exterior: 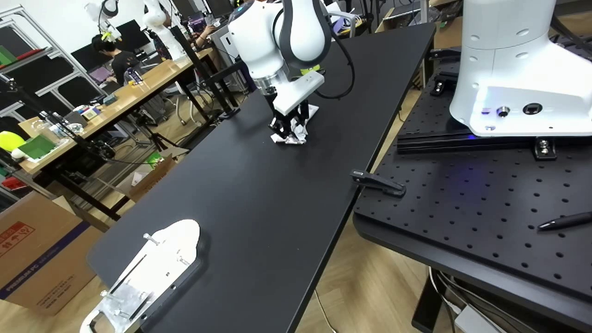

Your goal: Pick up the white cloth and put it on top of the black object

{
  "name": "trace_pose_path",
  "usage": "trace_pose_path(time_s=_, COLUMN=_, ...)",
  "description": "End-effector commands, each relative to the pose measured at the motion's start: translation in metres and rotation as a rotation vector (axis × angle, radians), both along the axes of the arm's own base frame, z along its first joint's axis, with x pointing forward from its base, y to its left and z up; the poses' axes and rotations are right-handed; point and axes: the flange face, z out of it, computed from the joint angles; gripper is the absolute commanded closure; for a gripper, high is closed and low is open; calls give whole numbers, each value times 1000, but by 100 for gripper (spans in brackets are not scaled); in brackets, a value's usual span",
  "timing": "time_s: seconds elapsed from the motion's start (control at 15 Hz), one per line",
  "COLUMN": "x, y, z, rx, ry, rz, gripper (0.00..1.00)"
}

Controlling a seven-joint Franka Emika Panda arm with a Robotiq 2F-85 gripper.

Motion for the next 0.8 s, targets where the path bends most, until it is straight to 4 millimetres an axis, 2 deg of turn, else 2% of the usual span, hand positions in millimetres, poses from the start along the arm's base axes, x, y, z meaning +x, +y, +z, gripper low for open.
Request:
trace_pose_path(time_s=0.0, x=1, y=2, z=17, rx=7, ry=-28, rz=-11, gripper=100)
trace_pose_path(time_s=0.33, x=5, y=2, z=41, rx=1, ry=-50, rz=-6, gripper=97)
trace_pose_path(time_s=0.73, x=22, y=-9, z=108, rx=-33, ry=-109, rz=4, gripper=97)
